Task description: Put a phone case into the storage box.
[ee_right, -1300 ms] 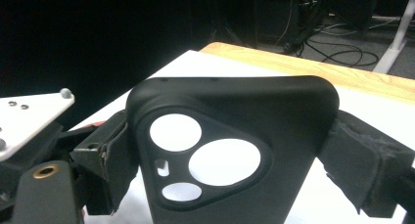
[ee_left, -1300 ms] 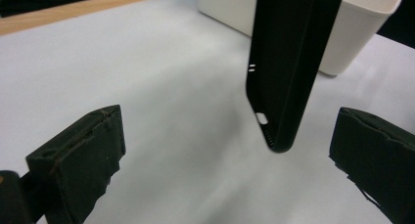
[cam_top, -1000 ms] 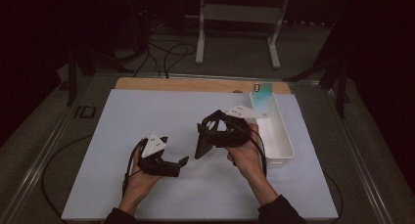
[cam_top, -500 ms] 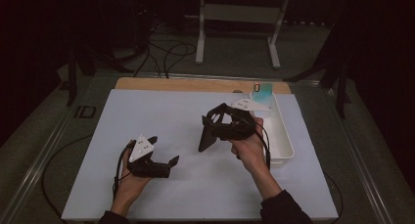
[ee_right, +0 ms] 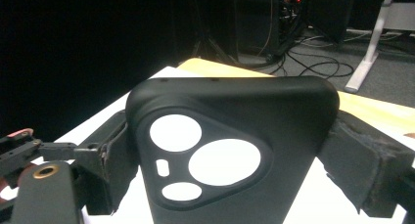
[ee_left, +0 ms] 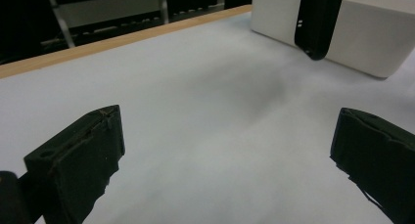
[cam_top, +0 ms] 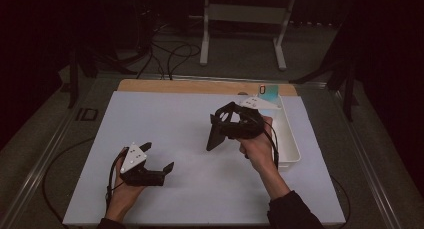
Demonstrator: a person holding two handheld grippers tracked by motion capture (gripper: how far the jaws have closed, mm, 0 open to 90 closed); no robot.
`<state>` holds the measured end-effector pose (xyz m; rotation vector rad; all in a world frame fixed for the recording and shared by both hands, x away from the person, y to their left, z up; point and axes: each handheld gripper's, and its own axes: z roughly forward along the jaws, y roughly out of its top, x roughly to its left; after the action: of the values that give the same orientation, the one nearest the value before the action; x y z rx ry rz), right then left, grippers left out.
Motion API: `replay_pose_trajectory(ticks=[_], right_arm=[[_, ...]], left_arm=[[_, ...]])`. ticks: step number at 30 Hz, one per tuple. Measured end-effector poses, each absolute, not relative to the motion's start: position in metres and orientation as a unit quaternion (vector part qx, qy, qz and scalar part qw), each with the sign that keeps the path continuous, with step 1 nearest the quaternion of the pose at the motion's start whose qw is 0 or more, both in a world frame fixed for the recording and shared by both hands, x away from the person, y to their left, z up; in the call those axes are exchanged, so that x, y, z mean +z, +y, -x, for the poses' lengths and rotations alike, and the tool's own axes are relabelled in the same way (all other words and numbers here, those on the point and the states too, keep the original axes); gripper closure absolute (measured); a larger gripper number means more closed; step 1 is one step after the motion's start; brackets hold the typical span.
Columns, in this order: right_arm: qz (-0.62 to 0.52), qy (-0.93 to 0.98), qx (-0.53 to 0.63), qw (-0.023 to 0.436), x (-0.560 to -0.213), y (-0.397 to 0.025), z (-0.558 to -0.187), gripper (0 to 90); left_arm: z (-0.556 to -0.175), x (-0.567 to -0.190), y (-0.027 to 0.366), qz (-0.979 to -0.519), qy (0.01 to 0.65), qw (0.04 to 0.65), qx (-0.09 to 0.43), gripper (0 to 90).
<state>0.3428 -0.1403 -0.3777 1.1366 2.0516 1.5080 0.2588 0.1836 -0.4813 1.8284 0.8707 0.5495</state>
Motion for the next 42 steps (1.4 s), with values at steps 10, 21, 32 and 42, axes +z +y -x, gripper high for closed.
replay_pose_trajectory(ticks=[10,21,32,42], right_arm=[[-0.406,0.72,0.531,0.188,-0.374,-0.146,-0.35,13.6],[-0.411,0.717,0.525,0.205,-0.371,-0.154,-0.36,13.6],[-0.418,0.713,0.521,0.214,-0.368,-0.159,-0.369,13.6],[-0.425,0.708,0.521,0.214,-0.369,-0.163,-0.374,13.6]], left_arm=[[-0.251,-0.486,0.196,-0.753,0.364,0.493,0.24,0.3],[-0.245,-0.488,0.207,-0.748,0.375,0.487,0.251,0.3],[-0.244,-0.49,0.213,-0.746,0.383,0.483,0.253,0.3],[-0.243,-0.492,0.219,-0.747,0.385,0.48,0.252,0.4]])
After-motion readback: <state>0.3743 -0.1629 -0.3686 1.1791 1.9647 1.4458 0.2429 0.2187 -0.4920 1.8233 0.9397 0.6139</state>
